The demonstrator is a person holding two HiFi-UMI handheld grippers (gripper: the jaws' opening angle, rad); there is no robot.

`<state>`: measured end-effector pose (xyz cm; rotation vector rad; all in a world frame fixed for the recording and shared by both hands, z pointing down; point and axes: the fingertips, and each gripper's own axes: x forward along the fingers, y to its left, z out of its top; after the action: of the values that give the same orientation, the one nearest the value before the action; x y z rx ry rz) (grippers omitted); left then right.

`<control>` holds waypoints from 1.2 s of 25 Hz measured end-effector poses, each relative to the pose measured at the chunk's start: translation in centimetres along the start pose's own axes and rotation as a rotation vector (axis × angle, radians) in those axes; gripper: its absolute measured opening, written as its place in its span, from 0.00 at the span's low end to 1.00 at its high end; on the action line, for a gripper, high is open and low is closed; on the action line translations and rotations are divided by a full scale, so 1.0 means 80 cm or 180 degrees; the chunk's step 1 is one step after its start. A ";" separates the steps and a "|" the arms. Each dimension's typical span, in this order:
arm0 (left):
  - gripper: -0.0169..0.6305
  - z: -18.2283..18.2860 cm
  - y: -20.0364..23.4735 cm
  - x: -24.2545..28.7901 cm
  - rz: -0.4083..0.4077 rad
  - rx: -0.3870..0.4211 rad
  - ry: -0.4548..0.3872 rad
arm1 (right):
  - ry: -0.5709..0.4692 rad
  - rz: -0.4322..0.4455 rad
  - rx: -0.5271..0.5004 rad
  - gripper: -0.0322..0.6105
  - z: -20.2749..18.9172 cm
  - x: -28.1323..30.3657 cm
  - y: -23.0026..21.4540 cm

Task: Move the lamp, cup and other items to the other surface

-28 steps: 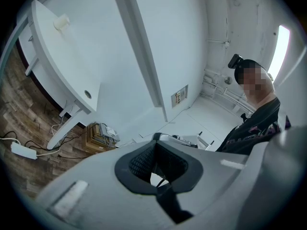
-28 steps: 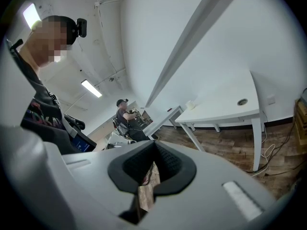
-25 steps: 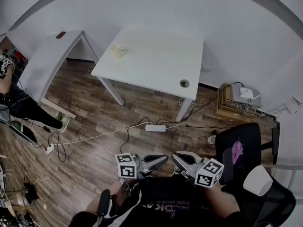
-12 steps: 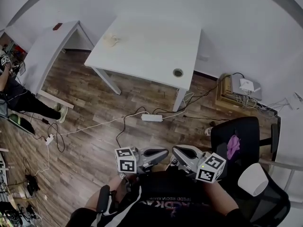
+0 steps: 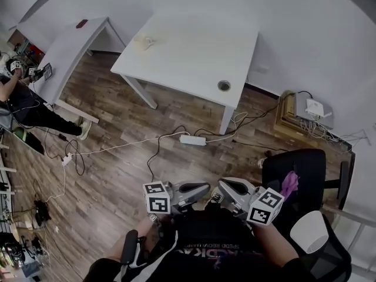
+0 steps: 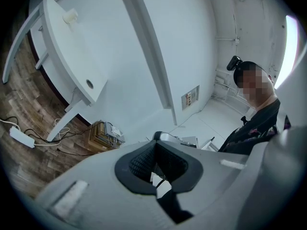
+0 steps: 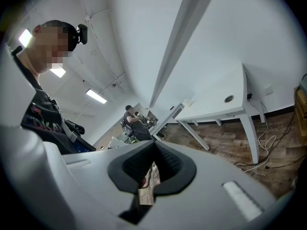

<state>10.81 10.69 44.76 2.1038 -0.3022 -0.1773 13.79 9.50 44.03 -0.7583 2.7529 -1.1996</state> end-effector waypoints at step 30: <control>0.03 0.193 0.114 -0.290 0.0063 0.0084 -0.0458 | 0.0032 -0.0078 -0.0210 0.06 0.028 0.340 0.066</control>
<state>-16.52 0.14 44.59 2.1175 -0.4130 -0.3155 -11.81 -1.25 42.82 -0.7964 2.8122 -1.1248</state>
